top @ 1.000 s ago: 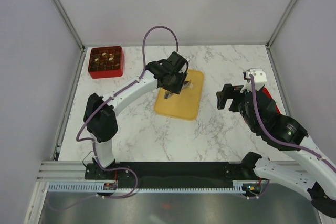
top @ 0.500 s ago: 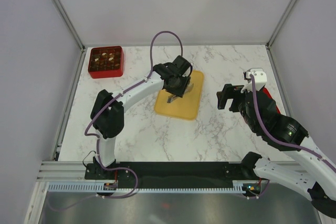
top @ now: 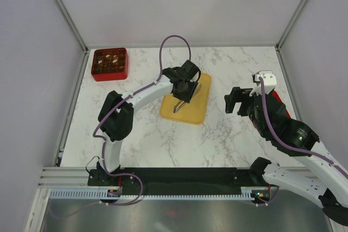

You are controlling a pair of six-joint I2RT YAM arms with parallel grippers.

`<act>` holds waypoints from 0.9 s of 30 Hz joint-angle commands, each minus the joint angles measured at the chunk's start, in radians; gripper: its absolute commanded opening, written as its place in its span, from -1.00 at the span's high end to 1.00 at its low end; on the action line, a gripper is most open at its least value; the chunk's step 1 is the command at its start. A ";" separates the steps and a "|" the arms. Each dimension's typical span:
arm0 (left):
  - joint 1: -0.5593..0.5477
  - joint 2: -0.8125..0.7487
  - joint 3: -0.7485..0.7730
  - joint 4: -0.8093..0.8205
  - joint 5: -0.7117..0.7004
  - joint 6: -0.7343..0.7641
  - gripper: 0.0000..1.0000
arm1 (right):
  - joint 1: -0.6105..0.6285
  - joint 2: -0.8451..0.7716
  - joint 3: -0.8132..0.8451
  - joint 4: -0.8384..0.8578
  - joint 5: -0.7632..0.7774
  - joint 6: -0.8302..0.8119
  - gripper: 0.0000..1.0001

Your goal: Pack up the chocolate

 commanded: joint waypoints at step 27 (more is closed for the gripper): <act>-0.005 0.011 0.078 -0.004 -0.029 0.029 0.24 | 0.000 -0.031 -0.005 0.000 0.021 0.008 -0.92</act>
